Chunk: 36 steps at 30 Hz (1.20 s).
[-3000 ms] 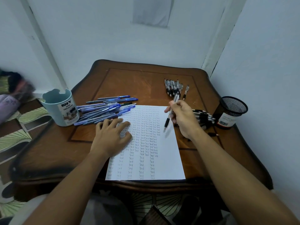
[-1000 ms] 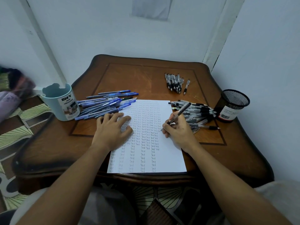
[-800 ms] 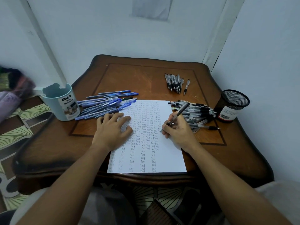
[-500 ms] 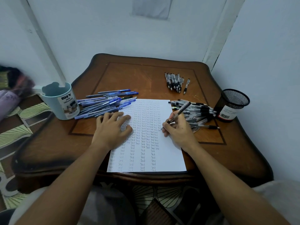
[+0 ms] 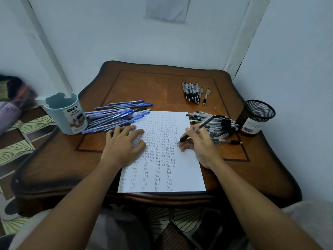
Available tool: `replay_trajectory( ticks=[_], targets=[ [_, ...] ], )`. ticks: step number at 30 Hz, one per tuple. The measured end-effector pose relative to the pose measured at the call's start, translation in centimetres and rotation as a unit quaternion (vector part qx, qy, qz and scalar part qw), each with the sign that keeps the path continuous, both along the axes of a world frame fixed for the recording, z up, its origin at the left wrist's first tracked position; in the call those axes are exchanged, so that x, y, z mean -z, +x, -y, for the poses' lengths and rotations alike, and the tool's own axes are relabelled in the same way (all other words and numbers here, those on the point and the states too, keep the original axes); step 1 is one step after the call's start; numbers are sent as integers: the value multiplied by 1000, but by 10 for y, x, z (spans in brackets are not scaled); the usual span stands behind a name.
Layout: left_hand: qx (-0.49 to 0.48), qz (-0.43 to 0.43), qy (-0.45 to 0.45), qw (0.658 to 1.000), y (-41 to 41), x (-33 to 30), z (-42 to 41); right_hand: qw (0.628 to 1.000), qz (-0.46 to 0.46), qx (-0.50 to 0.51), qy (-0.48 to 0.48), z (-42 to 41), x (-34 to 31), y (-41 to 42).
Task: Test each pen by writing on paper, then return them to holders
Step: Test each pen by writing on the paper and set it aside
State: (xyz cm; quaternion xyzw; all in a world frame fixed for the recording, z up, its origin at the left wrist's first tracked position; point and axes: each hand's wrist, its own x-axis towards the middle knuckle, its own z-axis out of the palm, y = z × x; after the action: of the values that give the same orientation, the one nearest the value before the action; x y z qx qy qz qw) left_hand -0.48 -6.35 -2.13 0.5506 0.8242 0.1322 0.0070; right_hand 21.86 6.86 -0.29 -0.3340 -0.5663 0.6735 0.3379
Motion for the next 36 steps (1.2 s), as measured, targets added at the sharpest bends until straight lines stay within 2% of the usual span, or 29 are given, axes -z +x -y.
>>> replay_trajectory(
  ticks=[3, 9, 15, 19, 24, 28, 32, 36],
  targets=[
    [1, 0, -2, 1000, 0, 0, -1, 999, 0, 13, -43, 0, -5, -1],
    [-4, -2, 3, 1000, 1, 0, 0, 997, 5, 32, -63, -1, -6, -3],
    [-3, 2, -3, 1000, 1, -2, 1, 997, 13, 34, -65, -1, -6, -2],
    [-1, 6, -6, 1000, 4, -2, 2, 999, 25, -10, -43, -2, -11, -1],
    [3, 10, 0, 1000, 3, -5, 1, 997, 80, -10, -2, -24, -49, -12],
    [3, 8, 7, 1000, 2, -4, 1, 993, 109, 40, 7, -74, -78, -22],
    [5, 9, 10, 1000, 2, -2, 0, 977, 191, 98, -13, -130, -82, -28],
    [3, 12, 16, 1000, 2, -1, 1, 952, 271, 143, 24, -169, -67, -33]
  ],
)
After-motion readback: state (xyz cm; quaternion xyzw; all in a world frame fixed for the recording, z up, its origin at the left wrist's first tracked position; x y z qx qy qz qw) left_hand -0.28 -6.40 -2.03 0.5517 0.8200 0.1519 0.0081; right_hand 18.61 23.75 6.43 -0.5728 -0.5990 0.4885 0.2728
